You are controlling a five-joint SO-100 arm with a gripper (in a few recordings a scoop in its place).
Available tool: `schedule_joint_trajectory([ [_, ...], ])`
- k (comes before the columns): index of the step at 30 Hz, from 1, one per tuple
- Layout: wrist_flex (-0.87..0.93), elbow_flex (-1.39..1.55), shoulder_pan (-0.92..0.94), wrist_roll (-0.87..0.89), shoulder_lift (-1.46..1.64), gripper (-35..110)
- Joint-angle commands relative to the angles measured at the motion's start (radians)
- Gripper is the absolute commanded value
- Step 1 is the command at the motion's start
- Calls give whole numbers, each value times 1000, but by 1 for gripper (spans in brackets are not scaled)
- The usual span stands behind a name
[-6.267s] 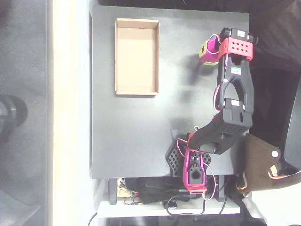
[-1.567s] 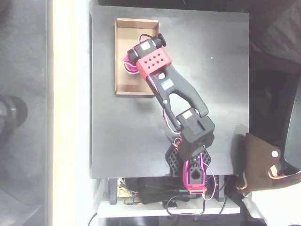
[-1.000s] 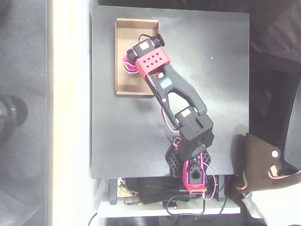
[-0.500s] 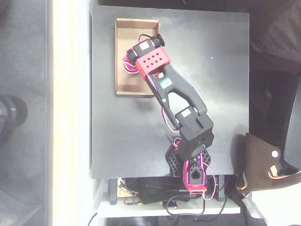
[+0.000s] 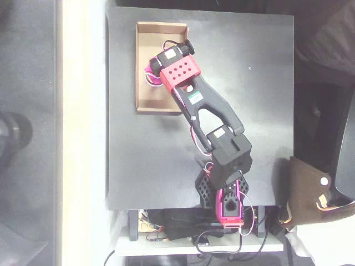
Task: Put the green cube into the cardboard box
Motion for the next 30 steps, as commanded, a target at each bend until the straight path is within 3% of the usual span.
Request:
schedule_joint_trajectory([
  [1,-8,-17,-20,-3,101,39],
  [30,-6,-17,34,-3,730,39],
])
